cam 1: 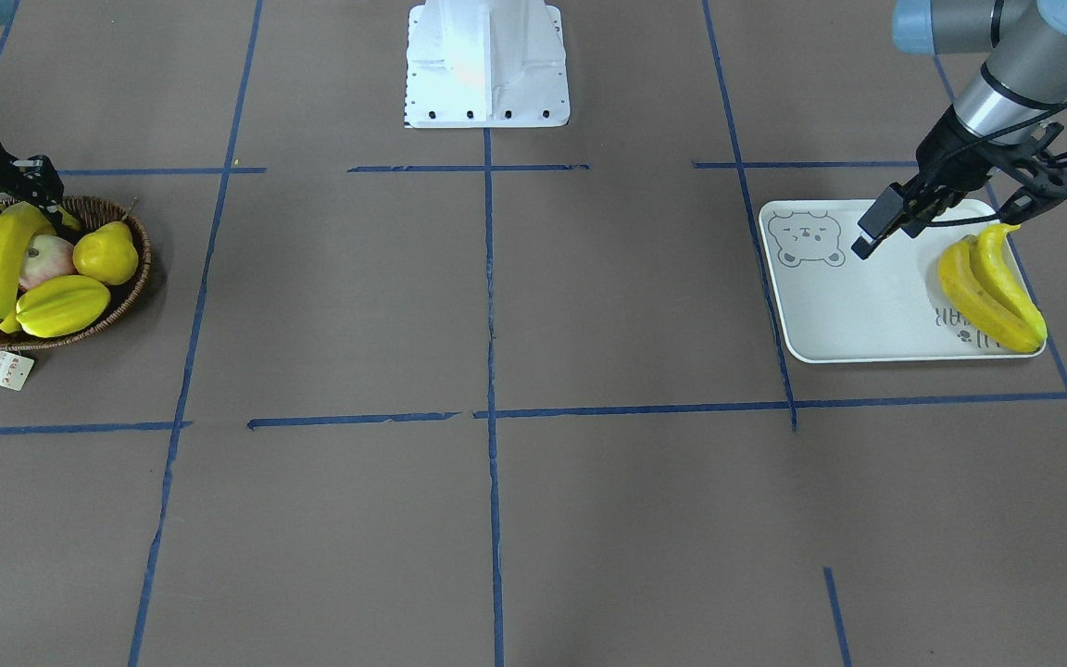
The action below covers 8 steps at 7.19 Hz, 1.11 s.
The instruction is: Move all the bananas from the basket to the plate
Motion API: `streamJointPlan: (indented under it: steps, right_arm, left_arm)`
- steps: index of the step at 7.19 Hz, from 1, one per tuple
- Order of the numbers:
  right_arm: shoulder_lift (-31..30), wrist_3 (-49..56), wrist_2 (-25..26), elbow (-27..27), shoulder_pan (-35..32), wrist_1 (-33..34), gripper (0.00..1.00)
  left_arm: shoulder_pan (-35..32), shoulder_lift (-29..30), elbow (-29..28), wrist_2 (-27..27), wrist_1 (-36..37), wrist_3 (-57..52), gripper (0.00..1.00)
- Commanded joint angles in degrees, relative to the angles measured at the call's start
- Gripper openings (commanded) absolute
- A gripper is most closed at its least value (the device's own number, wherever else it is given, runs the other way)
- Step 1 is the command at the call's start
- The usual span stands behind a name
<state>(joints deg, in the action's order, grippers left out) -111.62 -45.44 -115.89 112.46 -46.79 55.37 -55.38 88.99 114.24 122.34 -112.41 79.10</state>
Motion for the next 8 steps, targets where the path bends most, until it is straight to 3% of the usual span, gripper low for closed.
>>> streamJointPlan:
  steps: [1,3,6,8]
  right_arm:
    - [0.00,0.09,0.22,-0.40,1.08,0.00,0.66]
    - [-0.17,0.09,1.45,-0.66,2.57,0.09,0.61]
    - [-0.18,0.17,1.54,-0.93,2.67,0.00,0.28]
    - [-0.87,0.70,1.46,0.56,2.06,0.00,0.20]
  left_arm:
    - [0.01,-0.05,-0.16,0.00,0.00,0.00,1.00]
    - [0.01,-0.05,-0.16,0.00,0.00,0.00,1.00]
    - [0.01,-0.22,0.19,0.00,0.00,0.00,1.00]
    - [0.01,-0.22,0.28,0.00,0.00,0.00,1.00]
